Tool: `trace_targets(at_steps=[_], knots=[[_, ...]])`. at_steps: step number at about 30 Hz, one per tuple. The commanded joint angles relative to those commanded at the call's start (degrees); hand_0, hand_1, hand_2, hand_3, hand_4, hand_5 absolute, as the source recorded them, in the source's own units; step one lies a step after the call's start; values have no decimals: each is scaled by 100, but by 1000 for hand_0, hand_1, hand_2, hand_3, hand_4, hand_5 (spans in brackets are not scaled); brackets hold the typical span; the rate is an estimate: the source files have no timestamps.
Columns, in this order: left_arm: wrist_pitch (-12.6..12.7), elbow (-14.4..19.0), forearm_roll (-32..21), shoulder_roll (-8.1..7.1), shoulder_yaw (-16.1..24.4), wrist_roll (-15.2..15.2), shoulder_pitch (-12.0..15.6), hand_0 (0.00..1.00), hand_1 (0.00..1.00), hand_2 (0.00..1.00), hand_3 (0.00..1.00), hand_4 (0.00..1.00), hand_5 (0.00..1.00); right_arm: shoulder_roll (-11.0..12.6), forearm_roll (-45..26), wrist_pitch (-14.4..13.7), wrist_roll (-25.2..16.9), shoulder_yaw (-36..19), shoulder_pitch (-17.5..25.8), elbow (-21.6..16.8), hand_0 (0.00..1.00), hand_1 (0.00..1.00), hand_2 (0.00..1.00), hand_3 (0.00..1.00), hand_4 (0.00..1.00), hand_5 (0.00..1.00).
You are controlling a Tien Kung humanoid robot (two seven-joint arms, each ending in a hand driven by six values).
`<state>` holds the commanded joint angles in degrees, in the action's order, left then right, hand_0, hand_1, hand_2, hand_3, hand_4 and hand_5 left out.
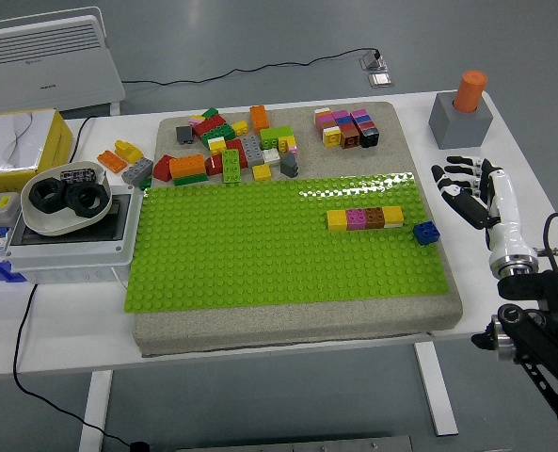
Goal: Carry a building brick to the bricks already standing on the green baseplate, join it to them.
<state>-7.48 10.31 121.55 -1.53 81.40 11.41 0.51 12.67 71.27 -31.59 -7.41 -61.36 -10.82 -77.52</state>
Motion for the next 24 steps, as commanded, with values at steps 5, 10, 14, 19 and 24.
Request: trace_targets(at_steps=[5, 10, 14, 19, 24], knots=[[137, 0, 28, 35, 137, -17, -12, 736, 628, 586, 577, 482, 181, 5, -96, 16, -144, 92, 19, 17, 595, 536, 629, 637, 743, 423], [184, 0, 32, 59, 146, -31, -32, 733, 623, 585, 579, 505, 179, 27, -122, 49, -244, 212, -14, 29, 597, 530, 629, 636, 738, 419], [151, 0, 114, 73, 135, -7, -30, 736, 627, 586, 582, 497, 176, 75, -130, 50, -262, 213, -33, 35, 608, 525, 630, 637, 728, 412], [136, 0, 87, 62, 90, -11, -37, 736, 627, 586, 582, 497, 176, 102, -115, 40, -279, 174, -59, 32, 608, 525, 630, 637, 728, 412], [163, 0, 8, 53, 71, -47, -43, 740, 626, 586, 581, 491, 172, 113, -138, 35, -316, 242, -74, 33, 609, 525, 630, 637, 723, 406]])
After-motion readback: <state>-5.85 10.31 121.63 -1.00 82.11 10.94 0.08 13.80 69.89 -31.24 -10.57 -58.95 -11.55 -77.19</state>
